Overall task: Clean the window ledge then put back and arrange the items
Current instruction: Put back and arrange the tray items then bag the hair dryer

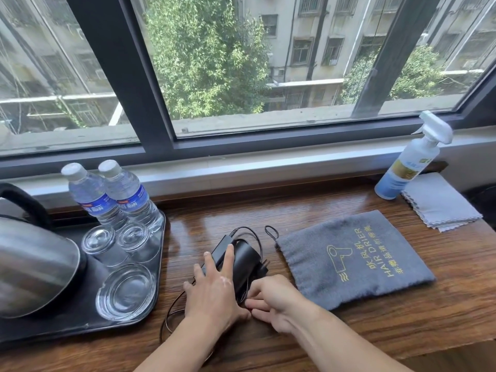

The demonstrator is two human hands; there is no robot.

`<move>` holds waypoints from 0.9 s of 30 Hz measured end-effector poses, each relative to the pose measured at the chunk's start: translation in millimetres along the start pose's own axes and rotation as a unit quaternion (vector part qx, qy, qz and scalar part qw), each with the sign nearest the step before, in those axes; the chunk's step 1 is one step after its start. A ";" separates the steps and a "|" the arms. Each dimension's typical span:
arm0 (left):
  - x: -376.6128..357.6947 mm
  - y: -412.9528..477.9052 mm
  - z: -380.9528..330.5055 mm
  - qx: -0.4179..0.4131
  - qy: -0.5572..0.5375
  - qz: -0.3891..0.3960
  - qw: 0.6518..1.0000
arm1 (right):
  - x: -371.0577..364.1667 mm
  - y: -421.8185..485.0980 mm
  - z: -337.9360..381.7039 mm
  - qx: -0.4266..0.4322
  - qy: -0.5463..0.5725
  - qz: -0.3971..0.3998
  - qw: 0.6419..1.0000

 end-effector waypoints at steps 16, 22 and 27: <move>7.0 4.1 16.5 -0.052 -0.091 -0.044 0.994 | 93.5 -61.8 83.9 0.383 -0.463 -0.262 0.755; 13.5 0.4 15.7 -0.113 -0.114 -0.034 0.986 | 95.4 -41.0 78.8 0.250 -0.626 -0.277 0.685; 17.4 -1.8 15.2 -0.152 -0.140 -0.029 0.978 | 107.1 -42.1 89.5 0.270 -0.581 -0.287 0.712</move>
Point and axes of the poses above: each hand's wrist, its own y-axis towards the middle knuckle, its own x-axis out of the back of the hand, z = x × y, the point moved 10 cm from there along y, towards the middle knuckle, and after that the axes turned 1 degree about x, right-handed, at the moved point
